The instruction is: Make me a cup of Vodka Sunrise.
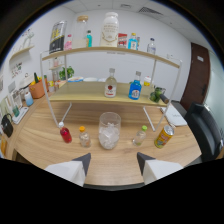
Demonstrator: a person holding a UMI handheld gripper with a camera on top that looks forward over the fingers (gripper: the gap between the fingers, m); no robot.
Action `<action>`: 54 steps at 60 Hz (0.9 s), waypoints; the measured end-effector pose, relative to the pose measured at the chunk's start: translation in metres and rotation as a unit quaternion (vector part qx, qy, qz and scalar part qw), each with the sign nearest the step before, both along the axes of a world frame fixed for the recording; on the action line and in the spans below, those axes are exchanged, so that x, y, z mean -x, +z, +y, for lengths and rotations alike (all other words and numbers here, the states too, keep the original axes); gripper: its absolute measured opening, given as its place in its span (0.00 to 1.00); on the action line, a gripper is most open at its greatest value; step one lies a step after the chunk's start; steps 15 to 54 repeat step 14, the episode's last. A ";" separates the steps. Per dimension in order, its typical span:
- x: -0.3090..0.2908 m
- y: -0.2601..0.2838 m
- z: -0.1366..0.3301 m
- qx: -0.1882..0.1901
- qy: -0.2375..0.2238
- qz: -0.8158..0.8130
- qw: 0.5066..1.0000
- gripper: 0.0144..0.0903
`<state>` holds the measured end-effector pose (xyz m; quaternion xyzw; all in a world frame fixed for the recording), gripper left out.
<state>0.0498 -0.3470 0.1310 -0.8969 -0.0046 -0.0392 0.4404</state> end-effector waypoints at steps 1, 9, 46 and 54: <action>0.001 0.000 0.000 -0.001 0.000 0.001 1.000 0.94; 0.004 0.003 0.002 -0.003 0.002 -0.003 1.000 0.95; 0.006 0.005 0.003 -0.005 0.003 -0.002 1.000 0.95; 0.006 0.005 0.003 -0.005 0.003 -0.002 1.000 0.95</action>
